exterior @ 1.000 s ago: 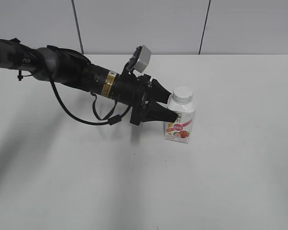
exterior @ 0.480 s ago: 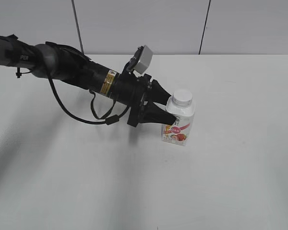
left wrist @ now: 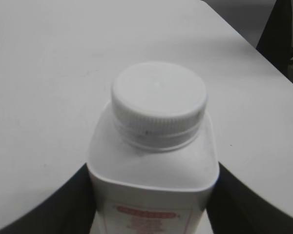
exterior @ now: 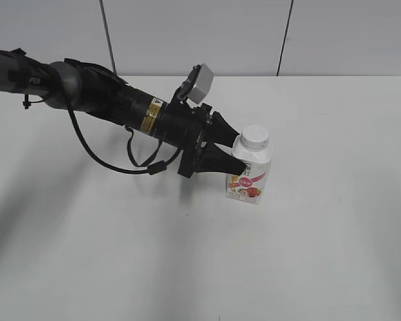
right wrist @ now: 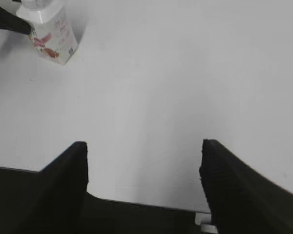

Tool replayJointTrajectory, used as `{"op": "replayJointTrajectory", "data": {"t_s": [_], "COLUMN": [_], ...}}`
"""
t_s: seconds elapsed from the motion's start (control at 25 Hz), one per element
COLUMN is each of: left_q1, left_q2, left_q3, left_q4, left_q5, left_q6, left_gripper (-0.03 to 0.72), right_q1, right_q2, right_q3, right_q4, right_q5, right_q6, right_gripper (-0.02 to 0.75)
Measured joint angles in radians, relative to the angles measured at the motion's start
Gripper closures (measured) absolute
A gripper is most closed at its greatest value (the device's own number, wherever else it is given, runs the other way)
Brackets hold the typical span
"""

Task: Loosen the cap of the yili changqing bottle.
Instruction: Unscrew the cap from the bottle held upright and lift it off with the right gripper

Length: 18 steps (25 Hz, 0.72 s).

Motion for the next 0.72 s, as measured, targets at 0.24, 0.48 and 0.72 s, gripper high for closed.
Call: {"op": "replayJointTrajectory", "data": {"t_s": [0.24, 0.48, 0.72], "left_q1": [0.000, 0.000, 0.000], "left_q2": [0.000, 0.000, 0.000], "left_q3": [0.000, 0.000, 0.000], "left_q4": [0.000, 0.000, 0.000], "left_q5": [0.000, -0.003, -0.003], "left_q6": [0.000, 0.000, 0.000], "left_gripper": [0.273, 0.273, 0.273], "right_q1": [0.000, -0.001, 0.006], "right_q2": [0.449, 0.842, 1.127], "right_q3": [-0.125, -0.265, -0.468], "right_q4": [-0.003, -0.003, 0.010], "right_q5": [-0.105, -0.180, -0.094], "right_q6": [-0.036, -0.064, -0.148], "right_gripper": [0.202, 0.285, 0.319]}}
